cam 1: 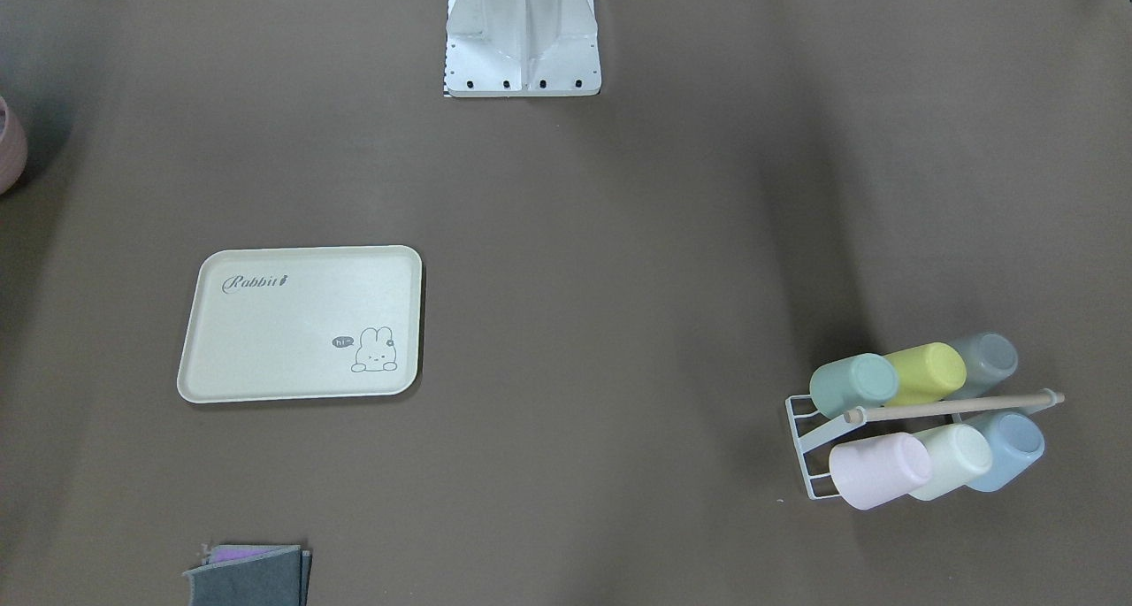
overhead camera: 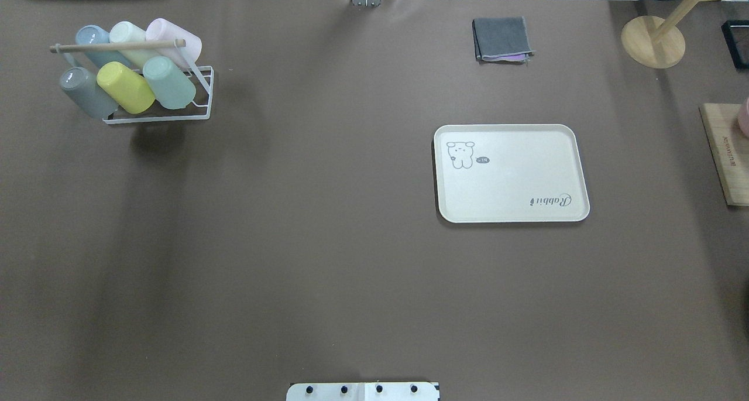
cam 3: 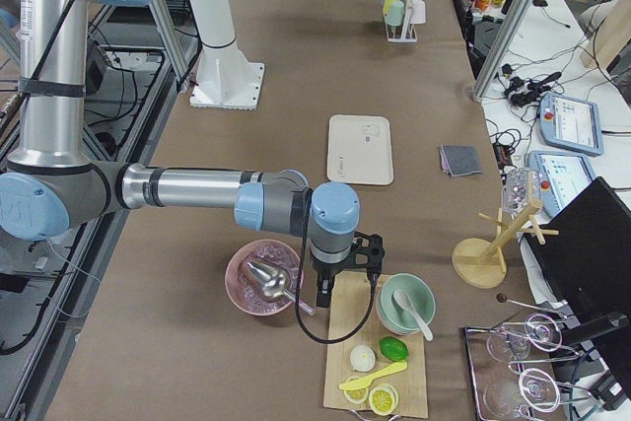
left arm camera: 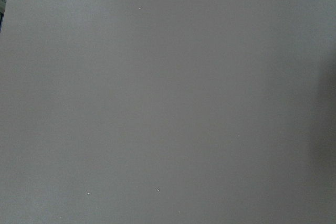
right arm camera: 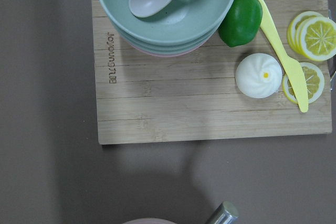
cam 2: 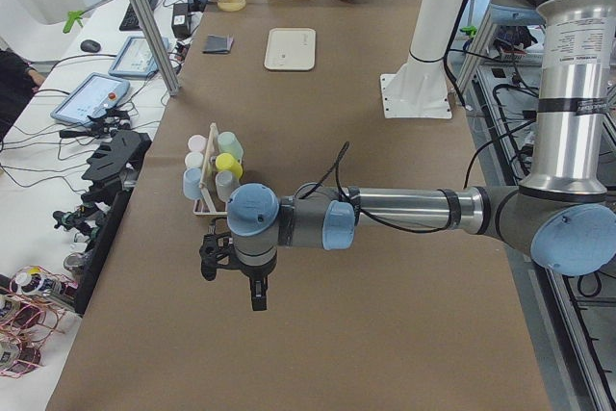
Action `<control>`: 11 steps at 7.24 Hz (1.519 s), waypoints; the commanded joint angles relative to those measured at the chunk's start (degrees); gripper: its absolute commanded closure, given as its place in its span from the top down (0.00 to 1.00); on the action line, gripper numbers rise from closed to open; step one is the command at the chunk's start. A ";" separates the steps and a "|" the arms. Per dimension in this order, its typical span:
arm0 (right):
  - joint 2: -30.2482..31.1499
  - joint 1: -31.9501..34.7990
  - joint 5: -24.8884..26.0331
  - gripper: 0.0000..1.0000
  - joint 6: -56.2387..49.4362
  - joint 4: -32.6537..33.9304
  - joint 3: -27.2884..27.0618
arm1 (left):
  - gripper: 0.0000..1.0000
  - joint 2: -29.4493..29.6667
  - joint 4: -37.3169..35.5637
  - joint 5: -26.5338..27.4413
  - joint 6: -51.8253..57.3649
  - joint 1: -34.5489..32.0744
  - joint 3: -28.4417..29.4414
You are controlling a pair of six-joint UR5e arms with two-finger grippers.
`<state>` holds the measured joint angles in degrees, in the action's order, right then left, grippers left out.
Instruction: Pick up and place green cup on tray
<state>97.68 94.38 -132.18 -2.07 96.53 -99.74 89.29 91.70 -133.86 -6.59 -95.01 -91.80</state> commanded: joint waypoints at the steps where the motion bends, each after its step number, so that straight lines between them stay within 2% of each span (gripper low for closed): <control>1: 0.06 0.01 -0.01 1.00 -0.12 -0.11 -0.98 | 0.99 -0.08 -0.29 0.00 -0.17 0.00 0.13; 7: 0.15 0.01 -0.27 1.00 -0.21 -0.02 -2.39 | 0.99 -0.08 0.05 0.00 -0.09 0.00 0.75; 9: 1.45 0.01 -0.54 1.00 -0.30 0.07 -5.72 | 0.99 0.01 0.06 -0.09 -0.09 0.00 0.75; 11: 1.46 -0.08 -0.01 1.00 -0.56 0.16 -5.46 | 0.99 0.01 -0.03 -0.09 -0.09 0.00 0.75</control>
<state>98.98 94.35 -132.37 -2.51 96.69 -105.01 89.29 91.74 -133.94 -6.68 -95.01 -91.07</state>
